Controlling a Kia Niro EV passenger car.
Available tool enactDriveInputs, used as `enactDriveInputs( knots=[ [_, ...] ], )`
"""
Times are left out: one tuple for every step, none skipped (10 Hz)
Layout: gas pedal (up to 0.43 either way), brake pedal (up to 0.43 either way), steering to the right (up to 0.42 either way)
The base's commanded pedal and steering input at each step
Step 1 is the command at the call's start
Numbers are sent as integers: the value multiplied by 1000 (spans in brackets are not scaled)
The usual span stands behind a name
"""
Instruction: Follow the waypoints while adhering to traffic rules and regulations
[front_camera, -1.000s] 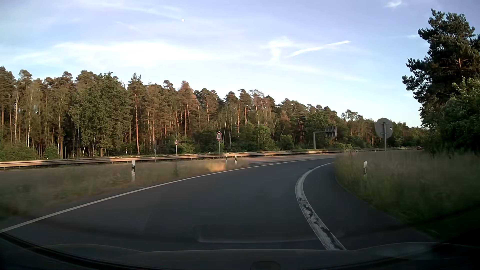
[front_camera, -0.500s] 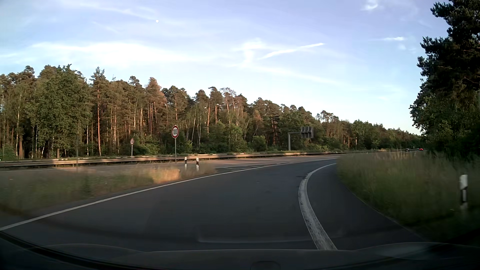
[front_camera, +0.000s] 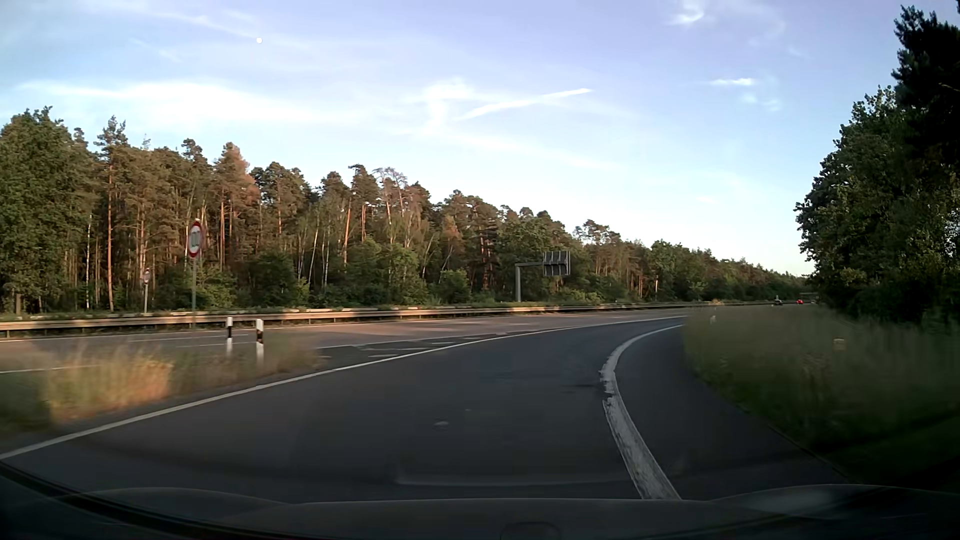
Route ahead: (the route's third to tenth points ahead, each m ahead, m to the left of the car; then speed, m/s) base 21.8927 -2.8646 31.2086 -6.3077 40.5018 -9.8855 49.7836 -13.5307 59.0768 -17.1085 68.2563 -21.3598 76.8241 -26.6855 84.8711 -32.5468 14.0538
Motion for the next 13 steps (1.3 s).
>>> enactDriveInputs(
  knots=[
    [87,0,82],
    [110,0,82],
    [130,0,83],
    [150,0,82],
    [157,0,83],
    [177,0,83],
    [197,0,83],
    [248,0,83],
    [248,0,83],
    [260,0,83],
    [260,0,83],
    [280,0,83],
    [287,0,81]
  ],
)
